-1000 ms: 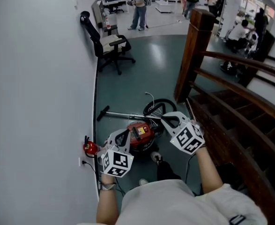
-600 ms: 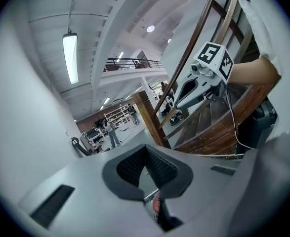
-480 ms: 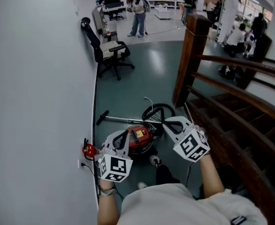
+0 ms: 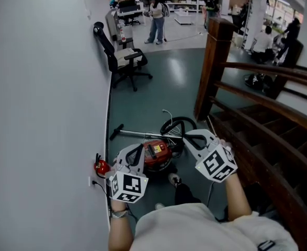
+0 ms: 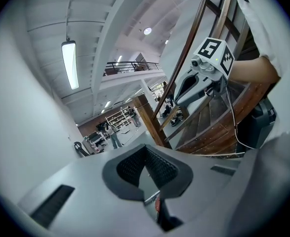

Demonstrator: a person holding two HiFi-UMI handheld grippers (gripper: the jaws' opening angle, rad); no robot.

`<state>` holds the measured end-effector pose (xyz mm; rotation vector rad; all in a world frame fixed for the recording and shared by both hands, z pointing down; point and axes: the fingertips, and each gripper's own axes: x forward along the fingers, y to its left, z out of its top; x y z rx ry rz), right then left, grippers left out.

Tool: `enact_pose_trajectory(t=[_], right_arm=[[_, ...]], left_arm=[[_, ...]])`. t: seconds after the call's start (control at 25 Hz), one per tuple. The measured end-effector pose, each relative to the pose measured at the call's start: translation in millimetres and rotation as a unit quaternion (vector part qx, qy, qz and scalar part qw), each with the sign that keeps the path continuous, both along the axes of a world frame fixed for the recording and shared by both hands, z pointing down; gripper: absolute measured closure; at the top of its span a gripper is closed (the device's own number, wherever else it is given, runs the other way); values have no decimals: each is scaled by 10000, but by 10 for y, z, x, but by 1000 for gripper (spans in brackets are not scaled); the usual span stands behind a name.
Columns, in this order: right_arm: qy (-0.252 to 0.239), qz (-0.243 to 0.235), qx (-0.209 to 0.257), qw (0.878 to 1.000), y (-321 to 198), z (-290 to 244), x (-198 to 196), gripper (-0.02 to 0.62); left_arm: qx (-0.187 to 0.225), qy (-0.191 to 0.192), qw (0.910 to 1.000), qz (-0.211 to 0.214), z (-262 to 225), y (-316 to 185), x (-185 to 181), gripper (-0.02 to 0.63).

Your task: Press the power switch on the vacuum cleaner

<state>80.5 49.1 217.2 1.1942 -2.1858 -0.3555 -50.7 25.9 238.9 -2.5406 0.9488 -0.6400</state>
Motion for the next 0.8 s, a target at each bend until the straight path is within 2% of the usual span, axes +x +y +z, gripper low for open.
enact_pose_trajectory(t=[0.28, 0.8], right_arm=[[60, -94, 188, 9998, 181, -192, -101, 566], [-163, -130, 406, 9990, 252, -380, -233, 566]], left_arm=[[189, 48, 9998, 48, -174, 133, -47, 606], [364, 261, 9990, 60, -373, 260, -136, 606]])
